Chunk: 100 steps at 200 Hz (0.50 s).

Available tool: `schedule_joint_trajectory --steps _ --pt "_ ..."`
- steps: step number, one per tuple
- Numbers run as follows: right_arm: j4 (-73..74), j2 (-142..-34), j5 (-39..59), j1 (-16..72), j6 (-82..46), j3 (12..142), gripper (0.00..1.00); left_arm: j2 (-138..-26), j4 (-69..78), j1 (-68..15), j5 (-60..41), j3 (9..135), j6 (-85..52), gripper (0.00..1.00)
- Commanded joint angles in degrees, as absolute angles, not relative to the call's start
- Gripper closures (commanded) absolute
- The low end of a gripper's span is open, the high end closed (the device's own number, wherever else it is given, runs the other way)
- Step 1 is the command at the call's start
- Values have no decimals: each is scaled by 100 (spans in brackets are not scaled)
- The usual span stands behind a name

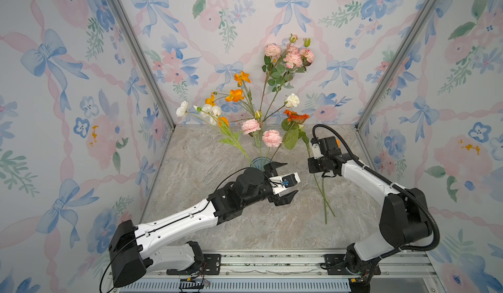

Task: Arrange the flowers into the vase
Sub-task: 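Lift the cream rose with right gripper toward the vase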

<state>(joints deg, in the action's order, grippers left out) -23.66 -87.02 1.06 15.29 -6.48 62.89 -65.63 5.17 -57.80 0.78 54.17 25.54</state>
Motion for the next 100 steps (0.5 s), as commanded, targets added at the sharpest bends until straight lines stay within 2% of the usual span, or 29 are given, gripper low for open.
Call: schedule_joint_trajectory --steps 1,34,67,83,100 --pt "-1813 -8051 535 1373 -1592 5868 100 -6146 526 -5626 236 5305 2712 2" --pt "-1628 -6900 330 1388 -2024 5594 100 -5487 392 -5603 881 4917 2689 2" --pt "-1675 -5975 129 1485 -1905 5851 100 -4484 317 -5595 1305 4204 2545 2" --pt "-1479 -5626 108 1802 -1553 6031 100 -4106 325 -5597 1403 3960 2420 2" --pt "-873 -5188 -171 2513 -898 5974 100 -3856 385 -5597 1413 3707 2382 2"
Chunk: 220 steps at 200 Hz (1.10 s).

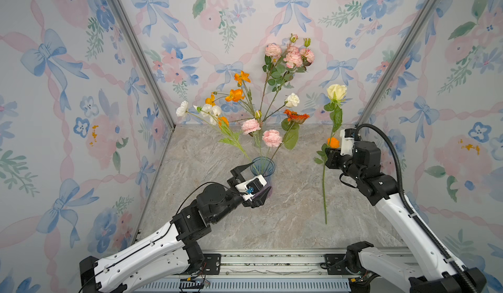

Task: Arrange the flowers into the vase
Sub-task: 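Lift the cream rose with right gripper toward the vase, then lower the cream rose stem into the vase with right gripper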

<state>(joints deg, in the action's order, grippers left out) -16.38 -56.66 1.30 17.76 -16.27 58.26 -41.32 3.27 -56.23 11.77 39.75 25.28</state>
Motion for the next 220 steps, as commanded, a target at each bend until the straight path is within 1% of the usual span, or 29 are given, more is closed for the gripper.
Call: schedule_joint_trajectory --steps 1,16,31,60,89,98,121,154,193,220 --pt "-828 -5160 -204 2562 -862 5971 100 -3849 390 -5598 1414 3699 2382 2" --pt "-340 -4875 -597 3187 -357 5910 100 -3760 455 -5580 1482 3664 2382 2" --pt "-113 -4750 -749 3585 -87 6006 100 -3715 457 -5512 1516 3681 2382 2" --pt "227 -4833 -226 3935 -9 6302 100 -3576 466 -5392 1507 3657 2354 2" --pt "1054 -5202 533 4119 -140 6548 100 -3475 531 -5358 1642 3575 2333 2" --pt "1406 -5349 689 4169 -224 6603 100 -3284 530 -5355 1665 3552 2316 2" --pt "2370 -5789 1024 4192 -719 6772 100 -3261 527 -5357 1713 3507 2285 2" --pt "2994 -6548 1691 4241 -1351 7199 100 -3304 527 -5353 1677 3529 2285 2" --pt "3961 -7120 1944 4302 -1907 6950 100 -3322 528 -5337 1668 3532 2285 2" --pt "4187 -7394 2021 4348 -1868 6739 100 -3330 536 -5335 1657 3528 2277 2"
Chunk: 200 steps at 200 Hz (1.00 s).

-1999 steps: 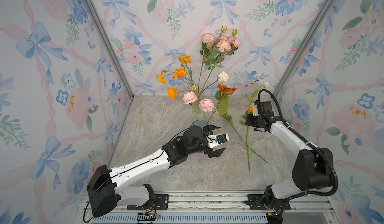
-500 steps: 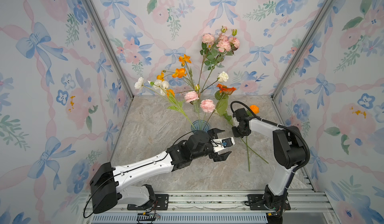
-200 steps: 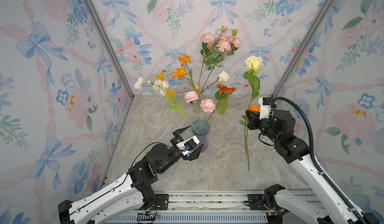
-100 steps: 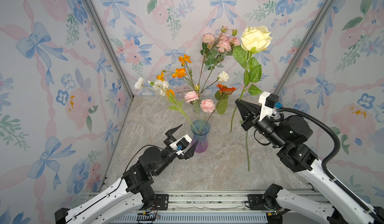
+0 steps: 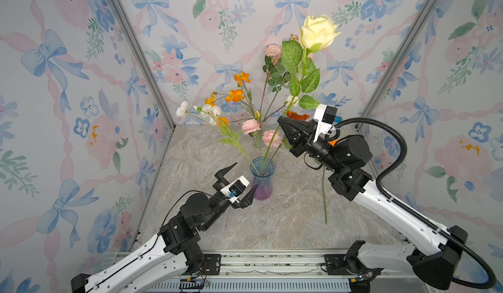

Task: Arrange the flowers into the vase
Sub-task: 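Lower the cream rose stem into the vase with right gripper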

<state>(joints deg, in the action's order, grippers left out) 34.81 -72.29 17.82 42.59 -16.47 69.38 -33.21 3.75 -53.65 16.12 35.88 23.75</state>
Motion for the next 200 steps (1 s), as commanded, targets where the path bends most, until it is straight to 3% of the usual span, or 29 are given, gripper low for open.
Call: schedule_joint_trajectory --steps 1,81,200 --pt "4194 -7401 2021 4354 -1866 6731 100 -3331 536 -5335 1655 3526 2277 2" --pt "4763 -7667 1866 4477 -1104 5970 100 -3401 567 -5309 1526 3531 2255 2" --pt "7148 -8306 1197 4589 -704 4546 100 -3575 585 -5236 1387 3531 2218 2"
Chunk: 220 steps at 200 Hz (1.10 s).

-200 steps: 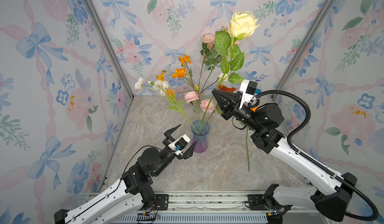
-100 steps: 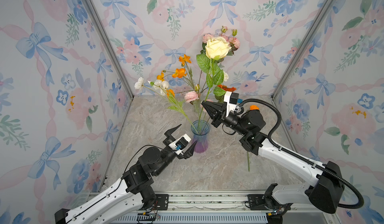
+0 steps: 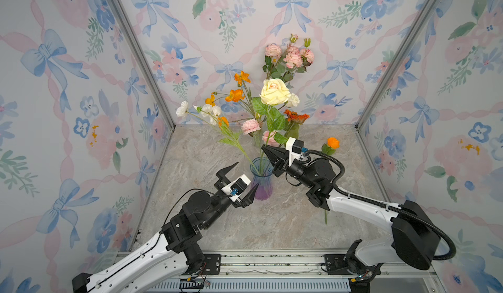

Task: Arrange the flowers into the vase
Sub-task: 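Lower the cream rose stem into the vase with right gripper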

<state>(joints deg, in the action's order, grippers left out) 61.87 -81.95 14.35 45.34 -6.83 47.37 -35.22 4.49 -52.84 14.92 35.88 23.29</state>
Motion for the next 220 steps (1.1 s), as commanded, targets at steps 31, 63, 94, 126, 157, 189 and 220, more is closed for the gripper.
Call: schedule_joint_trajectory --steps 31,63,94,126,157,189,220 --pt "7986 -8622 874 4682 -891 4177 100 -3595 587 -5238 1345 3526 2215 2" --pt "8051 -8741 663 4820 -724 4065 100 -3604 581 -5225 1337 3531 2219 2" --pt "8012 -8722 625 4854 -657 3964 100 -3582 582 -5229 1350 3525 2215 2" --pt "7770 -8491 375 4981 -343 3677 100 -3608 598 -5229 1310 3518 2212 2" --pt "7515 -8319 55 5205 33 3451 100 -3701 598 -5221 1241 3534 2197 2" --pt "7653 -8297 -327 5368 237 3168 93 -3768 633 -5205 1186 3525 2173 2" --pt "7762 -8305 -530 5432 266 3014 85 -3827 633 -5198 1151 3536 2162 2"
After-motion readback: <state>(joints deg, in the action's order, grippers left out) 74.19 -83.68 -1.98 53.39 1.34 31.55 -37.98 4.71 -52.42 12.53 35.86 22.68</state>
